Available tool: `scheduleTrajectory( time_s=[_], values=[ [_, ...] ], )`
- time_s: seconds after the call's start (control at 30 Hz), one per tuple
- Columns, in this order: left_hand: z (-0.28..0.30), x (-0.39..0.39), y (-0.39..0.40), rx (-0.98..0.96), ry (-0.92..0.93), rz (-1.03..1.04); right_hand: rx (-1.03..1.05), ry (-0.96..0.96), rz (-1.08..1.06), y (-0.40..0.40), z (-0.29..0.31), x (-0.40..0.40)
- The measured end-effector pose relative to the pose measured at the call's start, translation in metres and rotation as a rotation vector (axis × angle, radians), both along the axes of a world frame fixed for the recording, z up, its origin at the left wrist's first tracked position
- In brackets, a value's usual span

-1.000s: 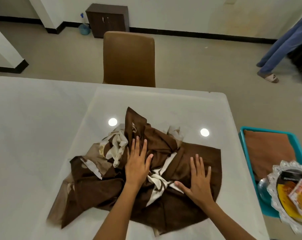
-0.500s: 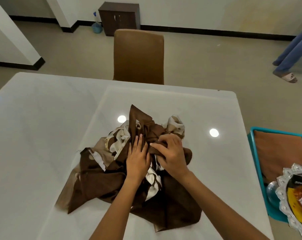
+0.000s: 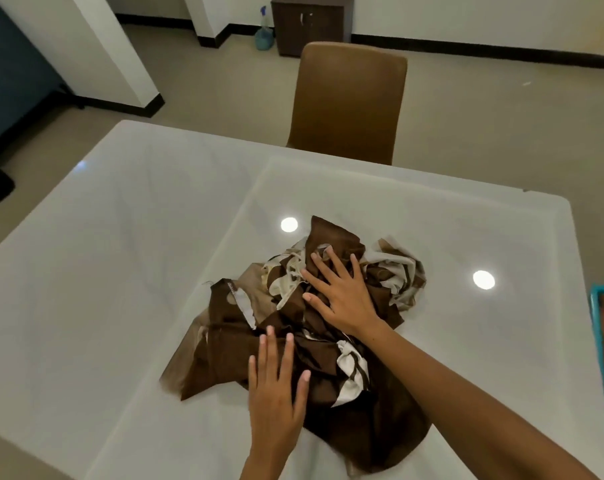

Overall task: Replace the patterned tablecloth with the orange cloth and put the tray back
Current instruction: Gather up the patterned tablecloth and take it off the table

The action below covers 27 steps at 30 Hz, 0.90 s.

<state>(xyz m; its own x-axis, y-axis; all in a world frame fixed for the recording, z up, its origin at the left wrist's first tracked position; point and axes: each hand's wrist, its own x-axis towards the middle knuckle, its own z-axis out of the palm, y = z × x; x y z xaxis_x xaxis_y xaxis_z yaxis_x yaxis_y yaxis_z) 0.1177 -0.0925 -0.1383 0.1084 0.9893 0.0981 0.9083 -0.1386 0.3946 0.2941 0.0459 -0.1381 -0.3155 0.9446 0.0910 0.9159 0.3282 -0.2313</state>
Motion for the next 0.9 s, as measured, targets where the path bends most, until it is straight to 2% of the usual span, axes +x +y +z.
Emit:
scheduleTrajectory(
  time_s=[0.17,0.33,0.43,0.53,0.63,0.67,0.77,0.9],
  values=[
    [-0.005,-0.06,0.023,-0.032,-0.024,0.366,0.013,-0.035,-0.034,0.002,-0.002,-0.004],
    [-0.024,-0.092,0.055,-0.124,-0.048,0.302,0.018,-0.061,-0.048,0.001,-0.002,-0.006],
    [-0.031,-0.087,0.065,-0.143,-0.177,0.316,0.02,-0.075,-0.047,0.001,-0.001,-0.007],
    [-0.029,-0.069,0.075,-0.119,-0.386,0.369,0.021,-0.059,-0.051,0.0,0.001,-0.008],
    [-0.022,-0.035,0.085,-0.116,-0.661,0.285,0.012,-0.038,-0.046,-0.001,0.003,-0.008],
    [-0.018,-0.021,0.089,-0.112,-0.698,0.241,0.011,-0.028,-0.044,-0.001,0.003,-0.009],
    [-0.003,0.017,0.1,-0.031,-0.609,0.135,0.001,0.067,-0.05,0.0,0.002,-0.007],
    [0.008,0.045,0.107,0.091,-0.341,0.033,-0.013,0.362,-0.11,-0.002,0.0,-0.001]
  ],
)
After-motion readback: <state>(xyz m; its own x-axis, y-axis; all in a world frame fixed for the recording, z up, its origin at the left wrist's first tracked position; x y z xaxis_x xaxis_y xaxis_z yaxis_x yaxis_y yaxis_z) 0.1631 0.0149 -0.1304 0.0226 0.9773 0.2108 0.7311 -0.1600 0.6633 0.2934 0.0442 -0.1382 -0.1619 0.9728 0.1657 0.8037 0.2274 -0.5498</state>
